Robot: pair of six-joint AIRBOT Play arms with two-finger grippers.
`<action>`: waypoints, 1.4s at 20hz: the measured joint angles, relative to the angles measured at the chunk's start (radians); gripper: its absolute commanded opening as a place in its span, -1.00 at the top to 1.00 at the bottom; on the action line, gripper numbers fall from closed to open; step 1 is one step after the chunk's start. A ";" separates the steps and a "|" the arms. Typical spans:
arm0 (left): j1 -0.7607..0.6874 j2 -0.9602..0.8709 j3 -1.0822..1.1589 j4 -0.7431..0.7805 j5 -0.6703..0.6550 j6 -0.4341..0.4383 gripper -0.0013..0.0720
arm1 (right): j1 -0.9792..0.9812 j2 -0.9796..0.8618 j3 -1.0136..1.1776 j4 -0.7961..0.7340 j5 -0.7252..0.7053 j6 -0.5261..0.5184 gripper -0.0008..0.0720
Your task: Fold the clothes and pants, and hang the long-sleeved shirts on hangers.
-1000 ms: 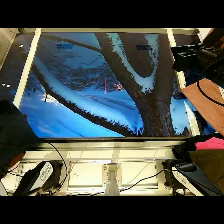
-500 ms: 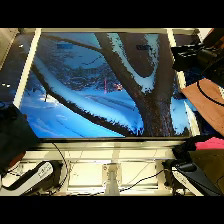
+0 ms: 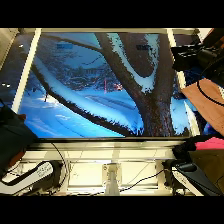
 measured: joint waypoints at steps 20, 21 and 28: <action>-0.582 0.301 0.613 -0.023 0.735 -0.121 0.90 | 0.000 0.000 0.000 0.000 0.000 0.000 0.59; -0.649 0.291 0.619 -0.043 0.749 -0.121 0.90 | 0.000 0.000 0.000 0.000 0.000 0.000 0.59; -1.048 0.082 0.632 -0.143 0.665 -0.121 0.89 | 0.000 0.000 0.000 0.002 0.003 0.000 0.59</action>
